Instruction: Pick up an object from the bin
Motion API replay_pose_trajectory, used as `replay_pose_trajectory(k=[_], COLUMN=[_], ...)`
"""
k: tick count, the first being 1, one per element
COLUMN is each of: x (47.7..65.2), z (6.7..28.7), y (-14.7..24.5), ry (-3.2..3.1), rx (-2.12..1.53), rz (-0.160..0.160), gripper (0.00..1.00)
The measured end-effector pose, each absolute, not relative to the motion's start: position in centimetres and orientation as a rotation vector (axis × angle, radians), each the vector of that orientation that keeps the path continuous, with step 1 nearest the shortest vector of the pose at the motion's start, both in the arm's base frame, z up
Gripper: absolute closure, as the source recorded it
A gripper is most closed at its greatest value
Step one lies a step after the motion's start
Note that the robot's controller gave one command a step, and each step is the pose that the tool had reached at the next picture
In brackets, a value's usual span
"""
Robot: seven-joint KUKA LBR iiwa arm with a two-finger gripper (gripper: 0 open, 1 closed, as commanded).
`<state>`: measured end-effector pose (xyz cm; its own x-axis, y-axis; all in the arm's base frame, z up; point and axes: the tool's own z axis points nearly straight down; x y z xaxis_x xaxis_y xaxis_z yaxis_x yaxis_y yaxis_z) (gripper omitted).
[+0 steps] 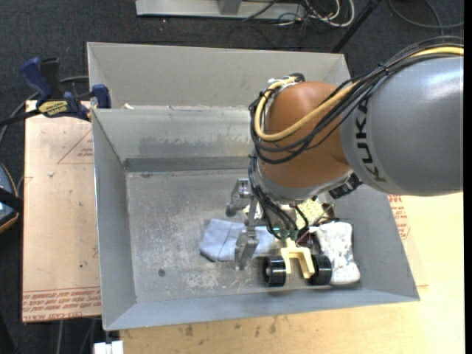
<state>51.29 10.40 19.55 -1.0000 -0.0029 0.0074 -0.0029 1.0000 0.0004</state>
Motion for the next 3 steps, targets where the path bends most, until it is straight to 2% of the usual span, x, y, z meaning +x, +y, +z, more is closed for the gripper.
replay_pose_trajectory(k=[1, 2, 3], x=[51.5, 51.0, 50.2], z=[19.9, 17.2, 7.5], y=[10.3, 10.3, 7.5], ry=[-3.141, -3.146, -3.108], rx=[0.000, 0.117, 0.514], rz=[-0.002, -0.002, -0.004], gripper=[0.00, 0.00, 1.00])
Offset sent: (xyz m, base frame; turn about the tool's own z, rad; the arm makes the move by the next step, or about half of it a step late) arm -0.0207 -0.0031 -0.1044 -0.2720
